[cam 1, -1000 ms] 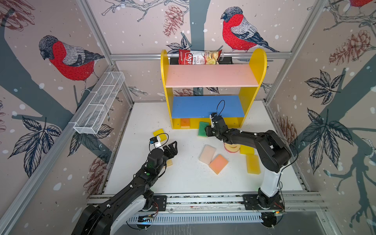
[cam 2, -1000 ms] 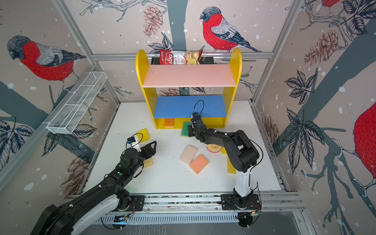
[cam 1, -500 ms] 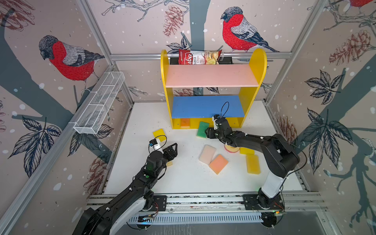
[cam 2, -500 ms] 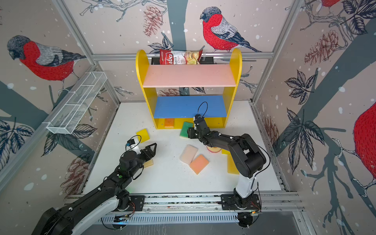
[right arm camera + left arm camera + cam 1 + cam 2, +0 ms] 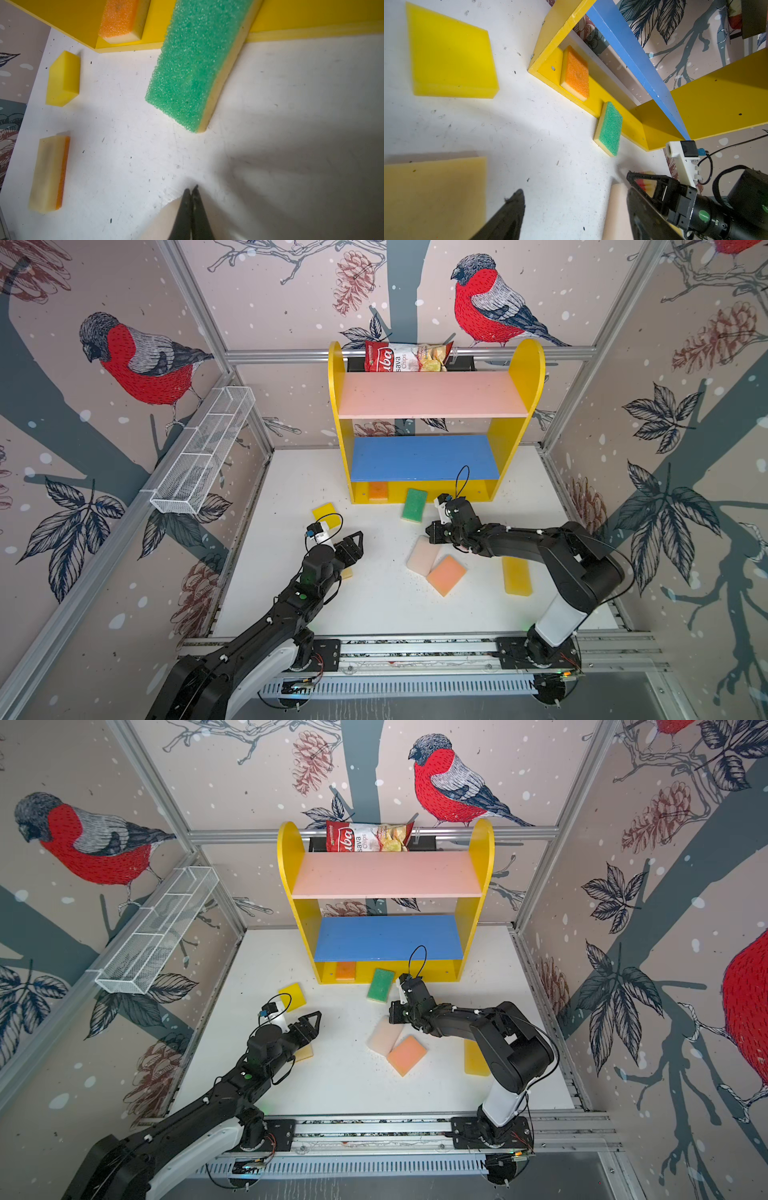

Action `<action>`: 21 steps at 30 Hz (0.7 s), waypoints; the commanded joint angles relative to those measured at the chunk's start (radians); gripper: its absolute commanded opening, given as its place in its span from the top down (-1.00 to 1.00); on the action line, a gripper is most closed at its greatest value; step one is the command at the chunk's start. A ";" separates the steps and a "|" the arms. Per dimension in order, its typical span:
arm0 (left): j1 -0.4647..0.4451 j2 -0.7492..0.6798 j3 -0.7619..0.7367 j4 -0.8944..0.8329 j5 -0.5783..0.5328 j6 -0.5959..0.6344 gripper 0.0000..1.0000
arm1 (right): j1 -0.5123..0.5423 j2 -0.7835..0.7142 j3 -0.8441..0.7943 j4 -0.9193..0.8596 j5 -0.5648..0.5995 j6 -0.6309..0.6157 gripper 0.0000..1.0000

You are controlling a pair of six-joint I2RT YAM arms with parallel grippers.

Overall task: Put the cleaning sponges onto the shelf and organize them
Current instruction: 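Release the green sponge and pull right gripper back slightly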

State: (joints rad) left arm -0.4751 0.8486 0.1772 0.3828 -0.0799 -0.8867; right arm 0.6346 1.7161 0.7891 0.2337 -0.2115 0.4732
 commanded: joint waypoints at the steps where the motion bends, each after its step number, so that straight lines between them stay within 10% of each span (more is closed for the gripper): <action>1: 0.000 0.024 0.018 0.042 0.003 0.010 -0.52 | 0.001 0.022 0.000 0.065 -0.025 0.011 1.00; 21: 0.002 0.058 0.015 0.057 -0.015 0.018 -0.52 | -0.009 0.182 0.056 0.151 -0.074 0.094 1.00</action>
State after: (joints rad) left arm -0.4751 0.9035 0.1856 0.4061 -0.0814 -0.8890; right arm 0.6258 1.8881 0.8474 0.3714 -0.2878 0.5507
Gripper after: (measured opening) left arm 0.761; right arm 0.051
